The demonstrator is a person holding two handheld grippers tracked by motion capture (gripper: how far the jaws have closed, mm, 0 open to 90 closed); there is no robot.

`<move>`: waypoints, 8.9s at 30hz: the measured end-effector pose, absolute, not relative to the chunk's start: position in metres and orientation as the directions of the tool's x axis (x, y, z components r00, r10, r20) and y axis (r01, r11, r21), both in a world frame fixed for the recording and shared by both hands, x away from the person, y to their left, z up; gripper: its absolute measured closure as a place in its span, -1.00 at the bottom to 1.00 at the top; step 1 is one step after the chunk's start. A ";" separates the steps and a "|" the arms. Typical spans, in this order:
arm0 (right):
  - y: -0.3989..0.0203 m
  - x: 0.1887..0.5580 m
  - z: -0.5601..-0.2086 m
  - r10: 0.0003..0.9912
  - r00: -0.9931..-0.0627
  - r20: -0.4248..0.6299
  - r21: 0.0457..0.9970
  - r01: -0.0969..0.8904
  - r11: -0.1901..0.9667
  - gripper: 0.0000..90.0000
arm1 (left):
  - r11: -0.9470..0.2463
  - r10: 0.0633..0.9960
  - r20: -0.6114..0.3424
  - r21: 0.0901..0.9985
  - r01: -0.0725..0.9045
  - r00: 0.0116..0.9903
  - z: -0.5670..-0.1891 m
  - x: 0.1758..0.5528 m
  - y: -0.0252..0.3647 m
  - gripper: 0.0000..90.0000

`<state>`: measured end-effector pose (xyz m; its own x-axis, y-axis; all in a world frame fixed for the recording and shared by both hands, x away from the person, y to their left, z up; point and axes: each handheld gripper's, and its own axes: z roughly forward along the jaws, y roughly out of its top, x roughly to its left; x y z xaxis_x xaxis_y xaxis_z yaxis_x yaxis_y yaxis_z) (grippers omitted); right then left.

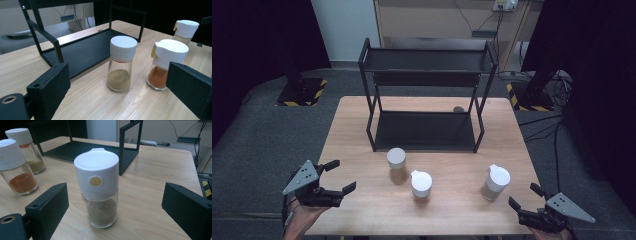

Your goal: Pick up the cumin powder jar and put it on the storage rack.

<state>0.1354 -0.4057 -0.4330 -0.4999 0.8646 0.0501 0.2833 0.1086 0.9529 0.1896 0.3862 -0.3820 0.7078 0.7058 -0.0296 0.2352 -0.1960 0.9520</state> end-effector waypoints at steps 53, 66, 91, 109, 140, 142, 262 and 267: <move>-0.410 0.136 -0.435 0.859 -0.507 0.063 0.955 0.281 0.096 -0.83 | -0.304 0.612 -0.060 0.902 0.305 0.788 -0.374 0.286 0.303 -0.88; -0.411 0.136 -0.435 0.859 -0.509 0.062 0.955 0.280 0.097 -0.83 | -0.318 0.607 -0.078 0.888 0.332 0.791 -0.387 0.307 0.283 -0.83; -0.411 0.136 -0.436 0.859 -0.508 0.067 0.955 0.281 0.092 -0.83 | -0.316 0.606 -0.027 0.909 0.272 0.795 -0.410 0.312 0.275 -0.27; -0.412 0.136 -0.436 0.858 -0.508 0.068 0.956 0.280 0.090 -0.83 | -0.322 0.589 -0.034 0.906 0.274 0.807 -0.408 0.313 0.275 -0.27; -0.412 0.136 -0.437 0.858 -0.510 0.068 0.956 0.278 0.090 -0.82 | -0.245 0.619 -0.063 0.932 0.269 0.783 -0.338 0.334 0.293 -0.27; -0.412 0.136 -0.437 0.858 -0.510 0.067 0.956 0.278 0.090 -0.82 | -0.242 0.630 -0.060 0.932 0.269 0.774 -0.334 0.335 0.292 -0.27; -0.418 0.136 -0.439 0.855 -0.511 0.089 0.959 0.276 0.064 -0.82 | -0.161 0.898 0.003 0.933 0.322 0.440 -0.372 0.398 0.224 -0.93; -0.417 0.136 -0.439 0.855 -0.512 0.089 0.959 0.277 0.066 -0.82 | -0.159 0.891 -0.004 0.934 0.319 0.454 -0.362 0.396 0.229 -0.95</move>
